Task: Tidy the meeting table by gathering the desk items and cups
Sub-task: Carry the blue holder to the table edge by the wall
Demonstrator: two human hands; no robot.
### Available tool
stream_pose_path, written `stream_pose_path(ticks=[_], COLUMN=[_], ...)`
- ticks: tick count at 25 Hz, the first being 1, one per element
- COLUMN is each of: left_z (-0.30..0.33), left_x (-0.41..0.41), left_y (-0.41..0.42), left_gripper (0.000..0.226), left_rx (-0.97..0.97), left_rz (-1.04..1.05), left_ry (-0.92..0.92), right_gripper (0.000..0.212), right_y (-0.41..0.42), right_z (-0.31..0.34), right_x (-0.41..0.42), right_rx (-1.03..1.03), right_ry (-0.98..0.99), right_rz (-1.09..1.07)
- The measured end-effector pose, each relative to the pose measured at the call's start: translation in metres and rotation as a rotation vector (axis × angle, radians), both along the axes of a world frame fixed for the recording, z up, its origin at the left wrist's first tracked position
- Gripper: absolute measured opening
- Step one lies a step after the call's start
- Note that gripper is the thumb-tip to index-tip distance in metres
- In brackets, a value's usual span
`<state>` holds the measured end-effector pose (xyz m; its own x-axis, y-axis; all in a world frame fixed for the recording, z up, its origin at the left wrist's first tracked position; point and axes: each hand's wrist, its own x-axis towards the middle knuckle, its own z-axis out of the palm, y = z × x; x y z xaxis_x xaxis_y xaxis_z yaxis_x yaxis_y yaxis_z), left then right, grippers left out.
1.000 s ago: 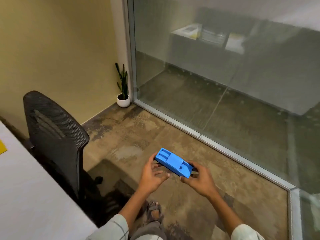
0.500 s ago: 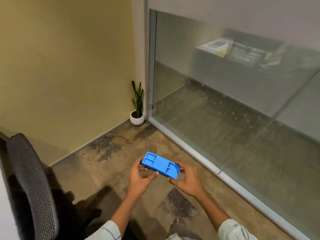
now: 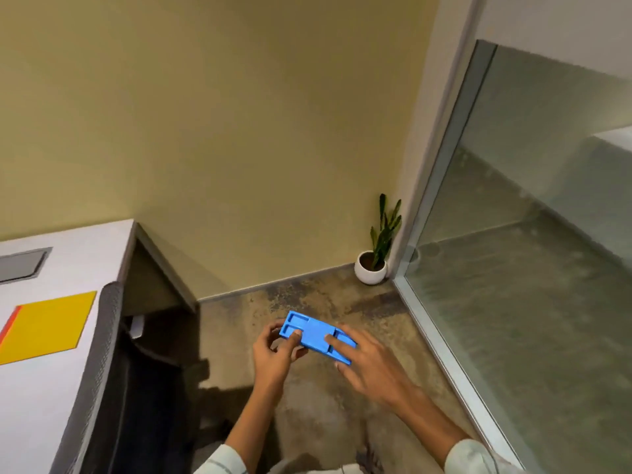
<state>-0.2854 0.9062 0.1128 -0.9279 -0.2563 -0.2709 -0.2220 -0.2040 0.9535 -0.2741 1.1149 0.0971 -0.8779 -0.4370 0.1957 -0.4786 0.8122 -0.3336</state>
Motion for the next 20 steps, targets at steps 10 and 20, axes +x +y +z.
stream_pose_path(ticks=[10, 20], left_z=[0.012, 0.012], left_x=[-0.135, -0.308], left_y=[-0.044, -0.193], left_gripper=[0.024, 0.025], left_rx=[-0.012, -0.226], left_rz=[0.339, 0.551], left_ry=[-0.042, -0.046], right_gripper=[0.072, 0.082], right_y=[-0.071, -0.266], right_z=[0.026, 0.029], right_x=[-0.187, -0.389], right_rx=[0.037, 0.098], right_ry=[0.009, 0.064], right_rz=[0.35, 0.57])
